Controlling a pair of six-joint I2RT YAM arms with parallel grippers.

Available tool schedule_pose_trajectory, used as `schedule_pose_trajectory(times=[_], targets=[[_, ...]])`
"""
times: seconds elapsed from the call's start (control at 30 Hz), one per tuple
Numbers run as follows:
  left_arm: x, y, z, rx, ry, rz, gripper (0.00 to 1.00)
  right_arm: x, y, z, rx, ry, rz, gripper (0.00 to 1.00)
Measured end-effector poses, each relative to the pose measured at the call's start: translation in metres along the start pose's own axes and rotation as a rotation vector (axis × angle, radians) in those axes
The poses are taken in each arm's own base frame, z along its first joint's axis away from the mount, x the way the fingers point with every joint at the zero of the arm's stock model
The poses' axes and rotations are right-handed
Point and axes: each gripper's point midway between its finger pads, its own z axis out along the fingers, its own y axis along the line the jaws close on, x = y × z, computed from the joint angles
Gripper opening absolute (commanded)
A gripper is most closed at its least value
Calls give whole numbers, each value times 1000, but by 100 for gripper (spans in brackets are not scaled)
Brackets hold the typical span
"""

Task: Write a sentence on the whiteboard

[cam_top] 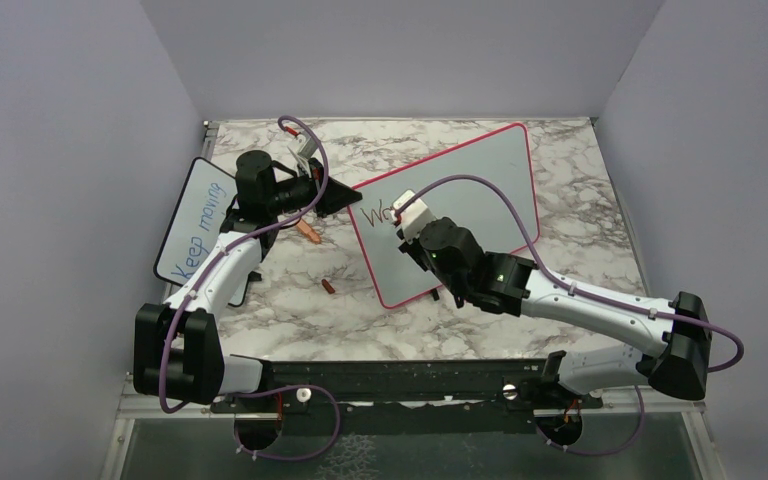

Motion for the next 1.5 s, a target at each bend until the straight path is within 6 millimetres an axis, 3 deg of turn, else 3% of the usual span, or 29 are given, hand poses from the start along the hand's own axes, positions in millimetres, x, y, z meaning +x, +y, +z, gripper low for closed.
schedule_pose_trajectory(times=[0.37, 1.1, 1.5], targets=[[-1, -1, 0, 3, 0, 1, 0, -13, -4, 2, 22, -48, 13, 0], [0, -1, 0, 3, 1, 0, 0, -13, -17, 5, 62, -49, 28, 0], [-1, -1, 0, 3, 0, 1, 0, -17, -26, -4, 67, -66, 58, 0]])
